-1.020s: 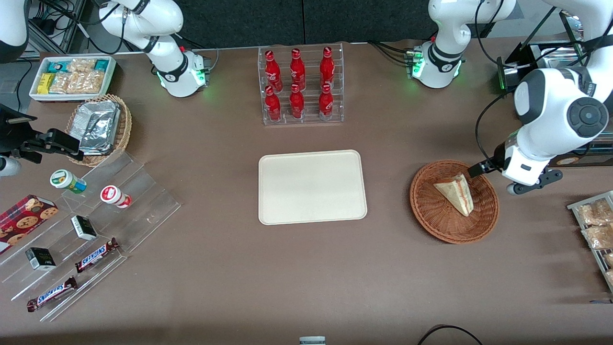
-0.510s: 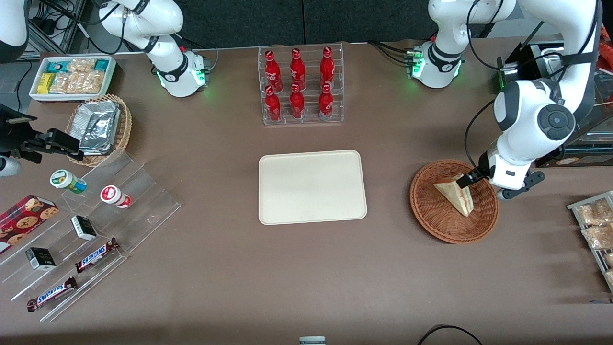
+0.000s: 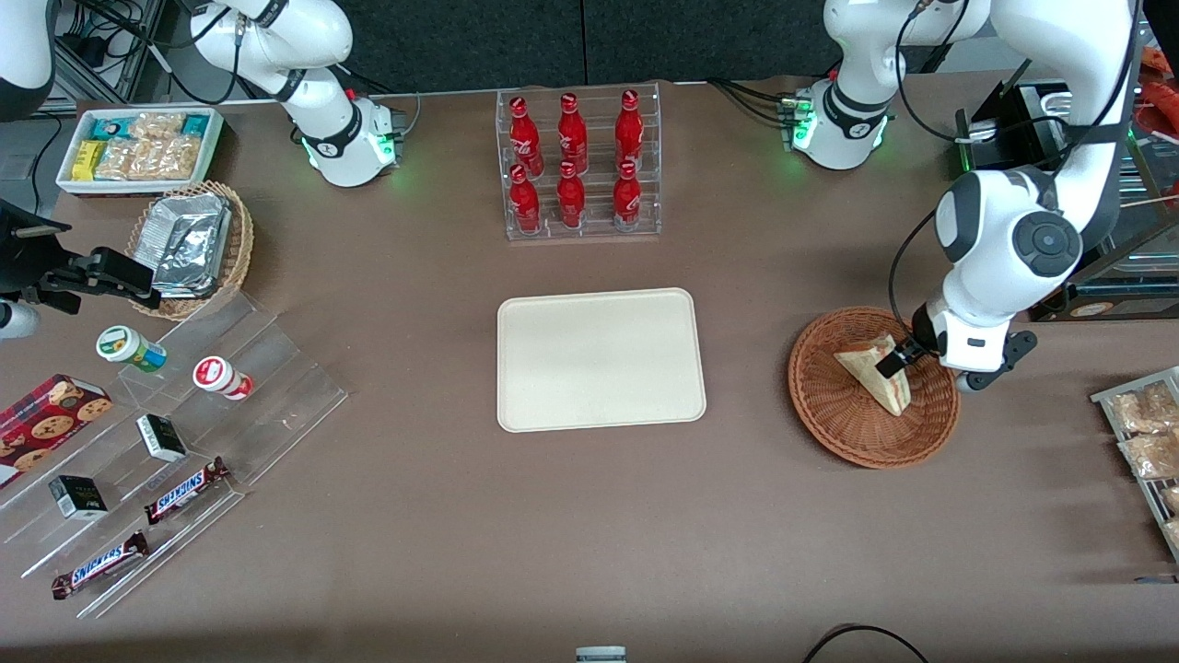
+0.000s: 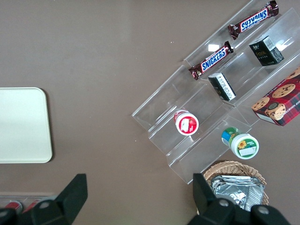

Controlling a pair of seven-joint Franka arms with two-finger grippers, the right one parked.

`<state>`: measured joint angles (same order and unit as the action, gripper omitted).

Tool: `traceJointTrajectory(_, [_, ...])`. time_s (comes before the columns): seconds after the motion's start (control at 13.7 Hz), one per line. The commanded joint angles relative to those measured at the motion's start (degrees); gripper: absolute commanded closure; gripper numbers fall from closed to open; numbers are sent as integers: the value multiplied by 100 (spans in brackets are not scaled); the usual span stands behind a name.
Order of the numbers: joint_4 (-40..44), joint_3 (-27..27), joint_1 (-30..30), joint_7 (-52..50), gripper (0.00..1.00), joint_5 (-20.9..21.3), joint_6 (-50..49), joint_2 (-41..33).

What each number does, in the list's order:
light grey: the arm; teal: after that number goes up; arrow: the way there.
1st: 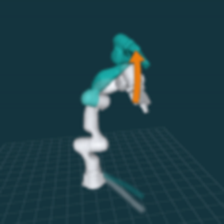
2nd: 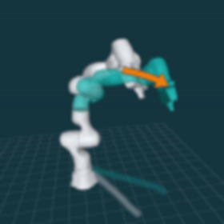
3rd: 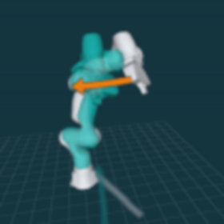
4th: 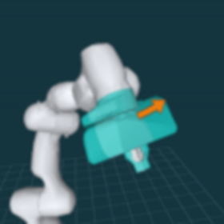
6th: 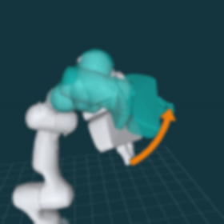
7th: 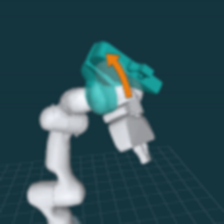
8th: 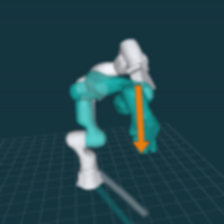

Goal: Place sandwich from basket to tray
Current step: 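Lower the open left gripper over the wrapped sandwich in the basket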

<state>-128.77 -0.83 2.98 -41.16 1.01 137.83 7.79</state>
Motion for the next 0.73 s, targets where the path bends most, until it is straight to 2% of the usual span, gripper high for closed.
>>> traceJointTrajectory(0.0, [-96, 4, 36, -392, 0, 119, 253, 109])
traceJointTrajectory(0.66, [-272, -40, 89, -507, 0, 119, 358, 390])
